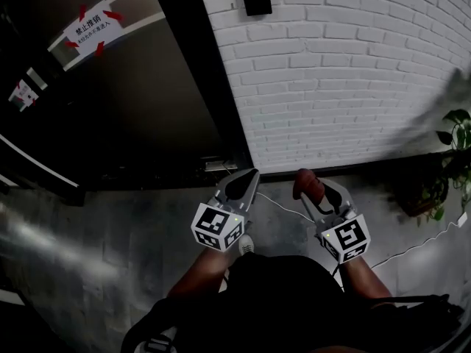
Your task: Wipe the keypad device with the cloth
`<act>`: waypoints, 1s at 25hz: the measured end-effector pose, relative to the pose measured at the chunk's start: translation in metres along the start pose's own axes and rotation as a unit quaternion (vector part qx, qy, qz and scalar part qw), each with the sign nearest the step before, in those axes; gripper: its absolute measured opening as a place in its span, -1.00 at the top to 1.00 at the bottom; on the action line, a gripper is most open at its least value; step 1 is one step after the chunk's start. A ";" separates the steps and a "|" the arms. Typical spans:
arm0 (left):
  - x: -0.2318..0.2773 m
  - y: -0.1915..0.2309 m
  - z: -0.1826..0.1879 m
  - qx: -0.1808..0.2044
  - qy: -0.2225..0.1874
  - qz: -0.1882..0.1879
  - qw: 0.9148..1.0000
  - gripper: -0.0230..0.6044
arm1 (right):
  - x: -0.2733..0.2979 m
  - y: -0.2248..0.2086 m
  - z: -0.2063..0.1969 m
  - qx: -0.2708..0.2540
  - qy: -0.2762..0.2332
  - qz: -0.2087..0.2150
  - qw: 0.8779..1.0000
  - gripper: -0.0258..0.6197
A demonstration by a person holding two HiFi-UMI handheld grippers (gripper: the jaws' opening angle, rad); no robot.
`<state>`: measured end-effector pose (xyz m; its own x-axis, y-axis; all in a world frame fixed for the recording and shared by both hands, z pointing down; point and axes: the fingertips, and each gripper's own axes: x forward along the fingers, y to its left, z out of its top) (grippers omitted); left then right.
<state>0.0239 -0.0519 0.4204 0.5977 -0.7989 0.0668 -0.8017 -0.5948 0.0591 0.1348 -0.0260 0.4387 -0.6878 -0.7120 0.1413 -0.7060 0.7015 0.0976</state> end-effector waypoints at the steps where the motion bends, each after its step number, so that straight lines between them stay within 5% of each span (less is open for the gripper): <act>1: 0.001 0.005 0.001 0.001 0.000 0.000 1.000 0.87 | 0.006 -0.001 0.003 0.000 -0.003 0.001 1.000 0.47; 9: 0.015 0.056 0.010 0.001 0.004 -0.017 1.000 0.87 | 0.068 -0.009 0.021 -0.005 -0.011 -0.005 1.000 0.47; 25: 0.037 0.159 0.009 0.008 0.015 -0.129 0.992 0.88 | 0.190 -0.025 0.091 -0.054 -0.032 -0.100 0.993 0.47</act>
<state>-0.0815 -0.1768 0.4233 0.7822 -0.6176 0.0820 -0.6225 -0.7802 0.0619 0.0062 -0.1817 0.3733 -0.5479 -0.8353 0.0452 -0.8098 0.5431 0.2220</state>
